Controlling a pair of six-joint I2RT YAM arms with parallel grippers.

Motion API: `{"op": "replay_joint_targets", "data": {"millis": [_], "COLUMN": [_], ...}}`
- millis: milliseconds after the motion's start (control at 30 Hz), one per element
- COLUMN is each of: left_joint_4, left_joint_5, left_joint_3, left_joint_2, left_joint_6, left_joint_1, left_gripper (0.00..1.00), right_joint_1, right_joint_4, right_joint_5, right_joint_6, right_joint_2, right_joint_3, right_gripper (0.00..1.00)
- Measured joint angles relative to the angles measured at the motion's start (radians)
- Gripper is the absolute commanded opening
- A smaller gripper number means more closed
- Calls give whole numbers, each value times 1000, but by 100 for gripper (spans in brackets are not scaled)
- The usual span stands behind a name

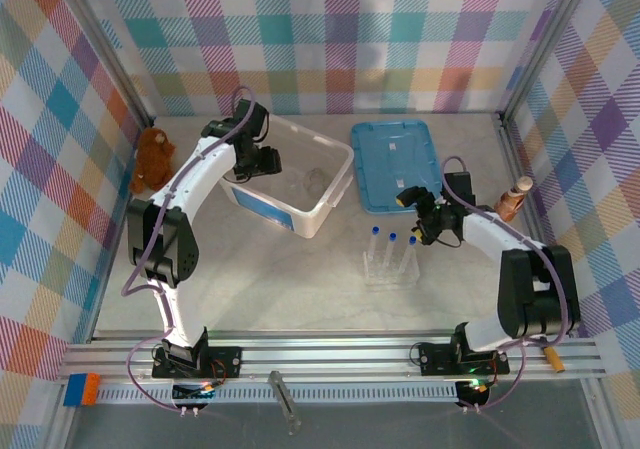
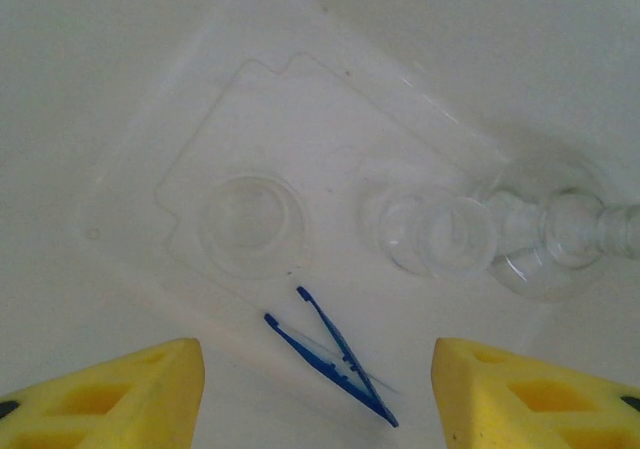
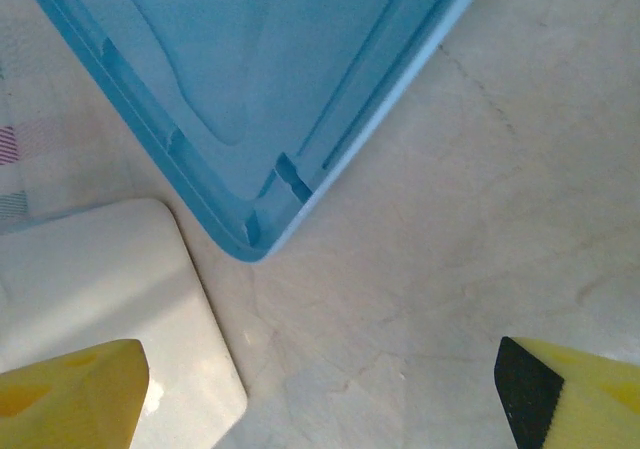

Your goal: Organize the chemistry lab equipment

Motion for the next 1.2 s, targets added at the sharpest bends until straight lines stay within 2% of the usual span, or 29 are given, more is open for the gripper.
{"op": "replay_joint_targets", "data": {"millis": [200, 733, 1200], "left_joint_4": [-2, 21, 59], "left_joint_5": [19, 53, 87], "left_joint_3": [-79, -231, -242], "left_joint_2": [-38, -177, -180], "left_joint_6": [-20, -120, -199], "left_joint_1": [-33, -131, -181], "left_gripper": [61, 61, 61], "right_joint_1": [0, -6, -26], "right_joint_4": [97, 180, 172], "right_joint_5": [-23, -41, -86], "right_joint_6": [18, 37, 123], "right_joint_2": [77, 231, 277], "right_joint_3": [-1, 70, 117], "right_gripper": [89, 89, 88]}}
